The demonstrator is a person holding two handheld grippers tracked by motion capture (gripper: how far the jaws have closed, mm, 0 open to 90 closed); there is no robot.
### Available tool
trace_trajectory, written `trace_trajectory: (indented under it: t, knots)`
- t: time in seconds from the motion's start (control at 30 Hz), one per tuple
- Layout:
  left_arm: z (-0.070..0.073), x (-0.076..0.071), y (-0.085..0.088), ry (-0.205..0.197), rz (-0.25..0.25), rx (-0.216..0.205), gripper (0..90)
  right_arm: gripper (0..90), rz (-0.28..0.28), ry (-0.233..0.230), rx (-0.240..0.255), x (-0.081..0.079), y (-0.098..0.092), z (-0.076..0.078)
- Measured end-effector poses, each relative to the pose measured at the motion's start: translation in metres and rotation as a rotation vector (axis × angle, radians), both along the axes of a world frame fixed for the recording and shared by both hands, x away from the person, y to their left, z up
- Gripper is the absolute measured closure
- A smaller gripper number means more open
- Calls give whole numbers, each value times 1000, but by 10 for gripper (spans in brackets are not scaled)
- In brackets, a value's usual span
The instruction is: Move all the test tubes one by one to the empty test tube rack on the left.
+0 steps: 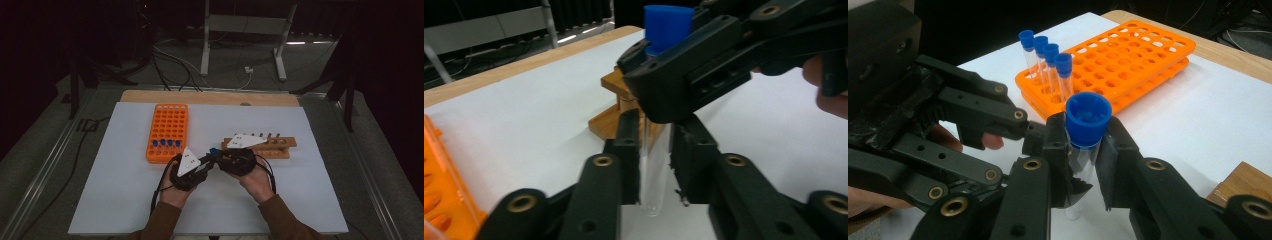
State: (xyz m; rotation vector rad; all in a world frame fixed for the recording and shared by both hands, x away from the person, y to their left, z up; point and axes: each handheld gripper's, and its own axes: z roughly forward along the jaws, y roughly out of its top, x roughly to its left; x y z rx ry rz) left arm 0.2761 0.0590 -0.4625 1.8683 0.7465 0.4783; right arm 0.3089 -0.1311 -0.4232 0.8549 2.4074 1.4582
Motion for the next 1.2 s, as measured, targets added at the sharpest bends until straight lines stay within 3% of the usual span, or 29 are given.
trace_trajectory:
  t: [0.2,0.4,0.7,0.8,0.9,1.03,1.2]
  knots:
    - [-1,1,1,4,-11,-3,785,742,5,12,6,2,-2,-1]
    - [0,4,7,25,20,-9,785,435,-3,79,58,8,-11,-1]
    - [-3,6,24,37,62,-22,785,148,-91,77,29,11,-23,2]
    - [-4,5,31,35,70,-18,785,118,-110,76,19,13,-28,2]
    - [-5,4,40,38,82,-24,785,87,-149,57,-29,13,-32,0]
    - [-4,2,52,40,98,-32,785,30,-171,42,-56,14,-40,-3]
    - [1,-2,68,31,121,-38,785,0,-195,36,-60,14,-49,-7]
